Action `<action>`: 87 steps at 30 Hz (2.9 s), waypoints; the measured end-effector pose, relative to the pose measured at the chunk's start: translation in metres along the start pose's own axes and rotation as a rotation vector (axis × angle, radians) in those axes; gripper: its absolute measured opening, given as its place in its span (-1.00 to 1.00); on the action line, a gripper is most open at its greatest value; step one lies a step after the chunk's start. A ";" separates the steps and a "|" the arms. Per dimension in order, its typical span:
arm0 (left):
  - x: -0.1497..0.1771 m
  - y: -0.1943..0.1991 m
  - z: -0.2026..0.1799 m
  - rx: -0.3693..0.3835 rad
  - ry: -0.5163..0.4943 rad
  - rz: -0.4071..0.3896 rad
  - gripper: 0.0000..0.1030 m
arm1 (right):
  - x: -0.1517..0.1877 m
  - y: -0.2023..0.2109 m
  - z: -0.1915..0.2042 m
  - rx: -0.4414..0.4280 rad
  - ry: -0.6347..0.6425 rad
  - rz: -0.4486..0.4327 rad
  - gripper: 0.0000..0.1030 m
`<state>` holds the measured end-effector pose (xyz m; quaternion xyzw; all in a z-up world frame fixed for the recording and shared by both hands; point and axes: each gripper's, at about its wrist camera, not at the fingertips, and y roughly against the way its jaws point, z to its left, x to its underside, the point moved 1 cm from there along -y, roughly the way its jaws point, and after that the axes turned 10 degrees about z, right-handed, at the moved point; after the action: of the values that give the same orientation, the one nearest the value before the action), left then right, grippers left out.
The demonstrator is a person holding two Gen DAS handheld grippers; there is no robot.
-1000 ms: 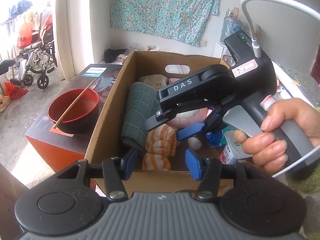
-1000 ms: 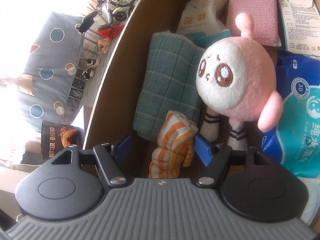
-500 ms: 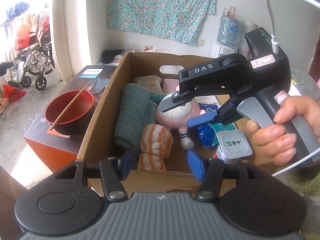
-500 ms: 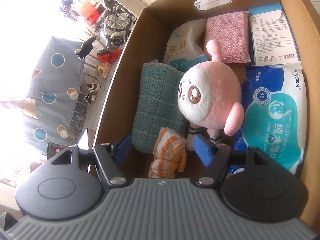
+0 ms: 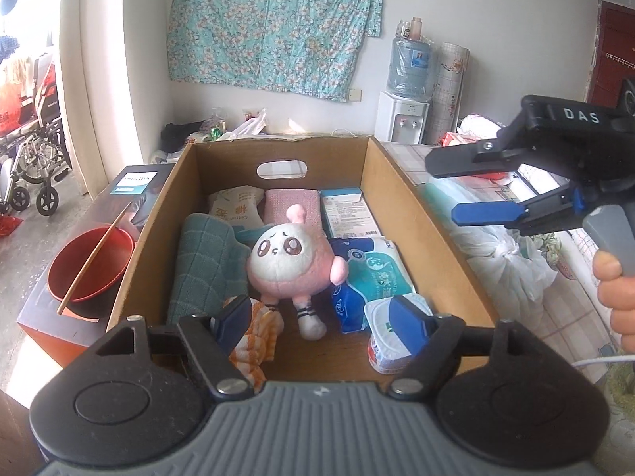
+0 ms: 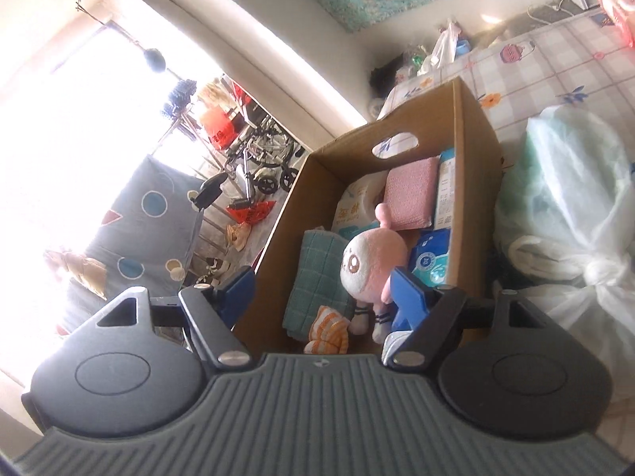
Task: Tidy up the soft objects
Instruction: 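Open the right gripper to release the socks and withdraw, then grasp the green scrunchie with the right gripper while the left grasps the gold packet, then carry the scrunchie with the right gripper into the box while the left carries the packet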
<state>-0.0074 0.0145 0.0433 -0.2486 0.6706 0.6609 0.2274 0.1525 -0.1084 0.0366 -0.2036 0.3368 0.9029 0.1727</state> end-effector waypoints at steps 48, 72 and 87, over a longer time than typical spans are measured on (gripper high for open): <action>-0.165 -0.300 -0.283 0.258 -0.756 0.556 0.95 | -0.001 0.085 -0.274 0.728 0.042 -0.004 -0.15; -0.197 -0.274 -0.267 0.287 -0.560 0.460 0.45 | 0.003 0.110 -0.267 0.680 -0.084 -0.120 -0.50; -0.208 -0.137 -0.145 0.315 -0.317 0.289 0.45 | 0.021 0.155 -0.201 0.564 -0.076 -0.253 -0.50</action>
<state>0.2430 -0.1244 0.0725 -0.0050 0.7498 0.6045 0.2690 0.1152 -0.3512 -0.0290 -0.1541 0.5394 0.7521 0.3459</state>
